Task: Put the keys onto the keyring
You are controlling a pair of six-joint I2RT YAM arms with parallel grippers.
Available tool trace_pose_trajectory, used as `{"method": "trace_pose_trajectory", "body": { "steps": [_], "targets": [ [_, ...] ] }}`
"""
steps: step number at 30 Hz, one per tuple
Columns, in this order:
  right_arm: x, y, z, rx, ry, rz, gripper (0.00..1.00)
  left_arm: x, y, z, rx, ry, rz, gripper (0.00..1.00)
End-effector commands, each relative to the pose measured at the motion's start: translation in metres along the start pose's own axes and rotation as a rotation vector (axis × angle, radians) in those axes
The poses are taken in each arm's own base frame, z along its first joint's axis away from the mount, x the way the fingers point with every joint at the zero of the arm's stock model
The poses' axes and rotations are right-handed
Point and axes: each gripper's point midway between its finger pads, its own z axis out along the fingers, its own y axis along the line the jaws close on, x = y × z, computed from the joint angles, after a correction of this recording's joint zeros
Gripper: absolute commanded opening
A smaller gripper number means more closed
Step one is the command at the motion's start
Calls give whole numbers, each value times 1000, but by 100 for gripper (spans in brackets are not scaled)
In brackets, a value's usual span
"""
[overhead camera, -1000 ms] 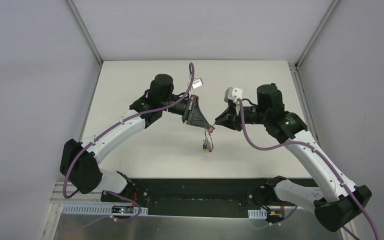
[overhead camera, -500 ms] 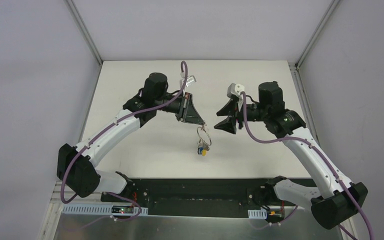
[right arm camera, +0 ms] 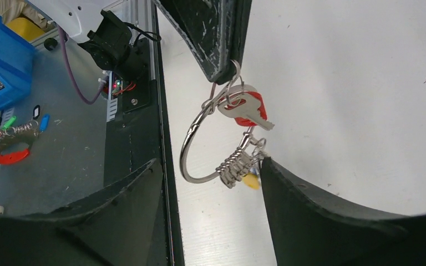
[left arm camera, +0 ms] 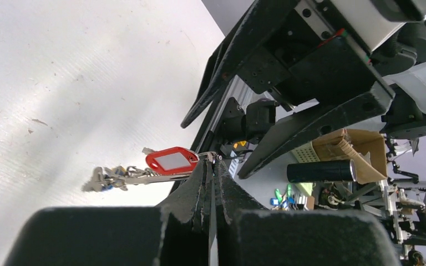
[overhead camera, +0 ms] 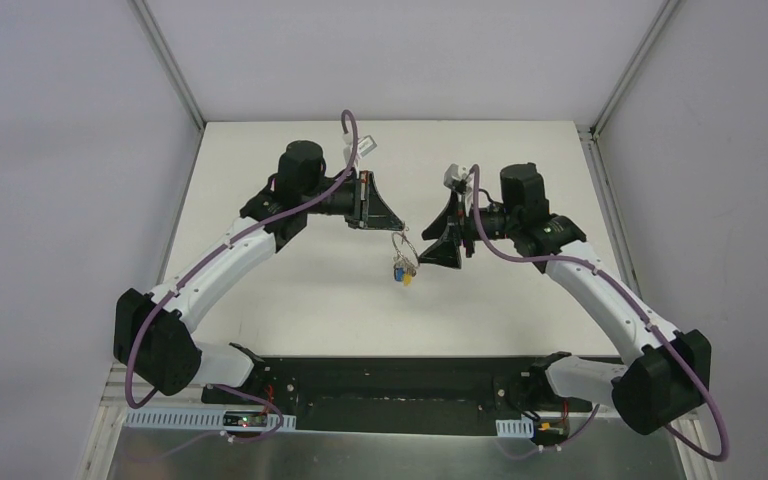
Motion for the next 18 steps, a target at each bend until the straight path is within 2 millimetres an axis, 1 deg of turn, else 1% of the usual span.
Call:
{"method": "trace_pose_trajectory", "body": {
  "steps": [1,5,9,10,12,13,15,18],
  "targets": [
    [-9,-1,10,-12,-34,-8,68,-16,-17,-6,26,-72,27,0],
    [-1,0,21,-19,-10,-4,68,-18,-12,-4,1,-84,13,0],
    [8,2,33,-24,23,-19,60,-18,-6,-3,-20,-87,4,0],
    [10,2,36,-23,32,-25,57,-18,-5,-3,-26,-89,5,0],
    [12,1,40,-18,47,-41,37,-18,-3,-4,-33,-89,7,0],
    [13,0,41,-14,55,-47,23,-18,-1,-4,-40,-91,8,0],
    [11,-5,38,17,69,-69,1,-20,5,-8,-60,-106,11,0],
    [1,-12,29,102,73,-129,0,-27,19,-17,-98,-145,32,0]
  ]
}}
